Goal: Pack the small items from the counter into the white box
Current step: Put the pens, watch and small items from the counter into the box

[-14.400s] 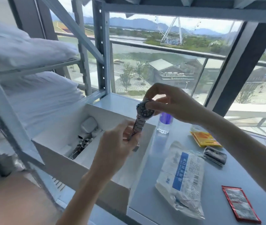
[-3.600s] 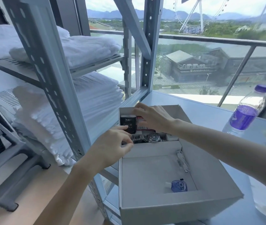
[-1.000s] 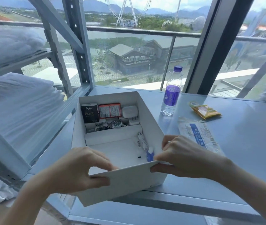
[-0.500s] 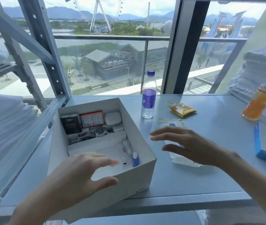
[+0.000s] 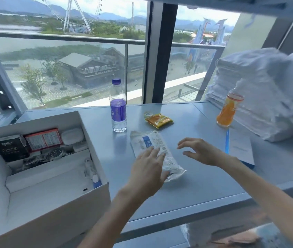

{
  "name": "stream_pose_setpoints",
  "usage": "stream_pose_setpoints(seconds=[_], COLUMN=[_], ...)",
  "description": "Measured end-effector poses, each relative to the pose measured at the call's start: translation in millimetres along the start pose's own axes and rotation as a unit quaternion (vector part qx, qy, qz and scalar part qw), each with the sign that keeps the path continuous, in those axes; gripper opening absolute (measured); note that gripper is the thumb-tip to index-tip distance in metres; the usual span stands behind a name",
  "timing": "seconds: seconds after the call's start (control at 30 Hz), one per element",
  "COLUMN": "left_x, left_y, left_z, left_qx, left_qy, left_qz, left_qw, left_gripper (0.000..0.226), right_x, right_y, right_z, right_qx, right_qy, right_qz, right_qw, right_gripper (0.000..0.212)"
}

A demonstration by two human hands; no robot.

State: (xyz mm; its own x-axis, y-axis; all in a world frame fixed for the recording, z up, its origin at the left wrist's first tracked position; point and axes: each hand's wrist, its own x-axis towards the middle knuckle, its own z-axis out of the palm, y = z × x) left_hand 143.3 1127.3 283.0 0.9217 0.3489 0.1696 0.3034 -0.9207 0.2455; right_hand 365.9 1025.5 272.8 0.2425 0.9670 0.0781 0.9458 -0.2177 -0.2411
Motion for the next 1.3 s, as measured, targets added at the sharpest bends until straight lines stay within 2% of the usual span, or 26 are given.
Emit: stream_pose_setpoints(seconds=[0.07,0.2,0.3,0.43,0.6,0.73,0.8,0.87,0.97,1.1,1.3], left_x=[30,55,57,48,49,47,47,48,47,46,41], left_y=[-7,-26,-29,-26,-24,-25,-26,-27,-28,-28,-21], left_z=[35,85,98,105,107,106,107,108,109,108,103], left_qx=[0.021,-0.001,-0.015,-0.034,-0.043,-0.039,-0.043,-0.047,-0.051,-0.046,-0.019], left_qy=[-0.039,-0.062,-0.048,-0.009,0.001,-0.011,-0.002,0.009,0.019,0.028,0.014], left_qz=[-0.045,-0.117,-0.142,-0.167,-0.183,-0.191,-0.189,-0.187,-0.188,-0.192,-0.185], left_qw=[0.998,0.991,0.989,0.985,0.982,0.981,0.981,0.981,0.981,0.980,0.982], left_gripper=[0.063,0.063,0.065,0.091,0.088,0.062,0.065,0.078,0.081,0.077,0.072], right_x=[6,35,68,125,195,238,256,270,263,244,213], right_y=[17,39,46,38,25,30,41,51,49,47,37], right_z=[0,4,6,1,4,25,40,52,57,58,54], right_qx=[0.002,-0.009,-0.020,-0.007,0.009,0.003,-0.018,-0.032,-0.005,-0.024,0.034], right_qy=[-0.021,-0.053,-0.051,-0.008,-0.023,-0.062,-0.086,-0.090,-0.040,0.001,-0.040], right_qz=[0.018,0.012,-0.006,-0.027,0.026,0.060,0.062,0.062,0.053,0.023,-0.012], right_qw=[1.000,0.998,0.998,1.000,0.999,0.996,0.994,0.993,0.998,0.999,0.999], right_gripper=[0.023,0.024,0.025,0.025,0.033,0.037,0.036,0.029,0.023,0.023,0.019])
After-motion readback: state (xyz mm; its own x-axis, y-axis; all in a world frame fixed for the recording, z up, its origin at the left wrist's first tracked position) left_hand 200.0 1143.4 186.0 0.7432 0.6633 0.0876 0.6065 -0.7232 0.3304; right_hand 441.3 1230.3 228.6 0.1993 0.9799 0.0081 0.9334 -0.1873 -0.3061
